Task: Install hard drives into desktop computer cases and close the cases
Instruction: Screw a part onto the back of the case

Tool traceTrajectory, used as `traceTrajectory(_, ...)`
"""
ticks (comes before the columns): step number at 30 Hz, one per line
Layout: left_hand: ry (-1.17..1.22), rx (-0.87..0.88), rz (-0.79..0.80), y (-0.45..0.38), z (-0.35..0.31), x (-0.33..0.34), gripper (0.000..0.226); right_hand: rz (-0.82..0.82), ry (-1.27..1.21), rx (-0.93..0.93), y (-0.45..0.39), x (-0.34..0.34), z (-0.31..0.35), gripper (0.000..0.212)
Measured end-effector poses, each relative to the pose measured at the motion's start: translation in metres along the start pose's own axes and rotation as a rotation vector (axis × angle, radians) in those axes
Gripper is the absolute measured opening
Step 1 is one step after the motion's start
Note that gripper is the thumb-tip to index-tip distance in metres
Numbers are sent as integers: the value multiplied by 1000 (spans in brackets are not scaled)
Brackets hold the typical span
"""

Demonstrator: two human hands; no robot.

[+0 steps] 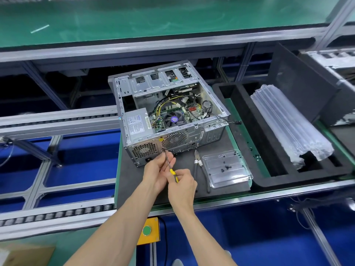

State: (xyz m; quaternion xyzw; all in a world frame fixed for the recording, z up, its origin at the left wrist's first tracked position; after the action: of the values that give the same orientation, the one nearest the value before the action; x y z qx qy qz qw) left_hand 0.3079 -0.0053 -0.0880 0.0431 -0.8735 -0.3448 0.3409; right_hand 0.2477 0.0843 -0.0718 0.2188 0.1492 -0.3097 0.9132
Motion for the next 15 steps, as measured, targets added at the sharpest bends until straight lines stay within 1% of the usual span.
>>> traceTrajectory(2,-23,-12,31,1,-1,-2,17,-3,37,2,-2,1,0,21)
traceTrajectory(5,-57,-4,41,3,-2,-1,18,53,161,34,-7,2,1,35)
traceTrajectory(7,-50,19,16,4,-2,1,16,89,147,44,-10,1,2,38)
traceTrajectory(9,-11,36,-23,5,-1,2,12,96,44,52,-10,-1,3,28)
traceTrajectory(11,20,48,-54,6,0,4,8,61,-18,40,-7,-4,4,19)
traceTrajectory(13,29,51,-65,6,1,4,7,13,-48,35,-4,-5,4,15)
traceTrajectory(15,34,50,-62,6,0,4,6,-4,-33,45,-5,-3,3,17)
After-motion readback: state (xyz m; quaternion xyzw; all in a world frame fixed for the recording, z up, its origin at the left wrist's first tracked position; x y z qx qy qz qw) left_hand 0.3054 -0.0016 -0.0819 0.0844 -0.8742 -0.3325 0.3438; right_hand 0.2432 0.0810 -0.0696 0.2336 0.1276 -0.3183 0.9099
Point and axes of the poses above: each hand's wrist, its own y-axis away from the middle knuckle, its own x-axis out of the palm, z = x × y, the point moved 2 cm from there along -y, towards the middle knuckle, and after that the axes turned 3 degrees about x, right-handed, at the moved point
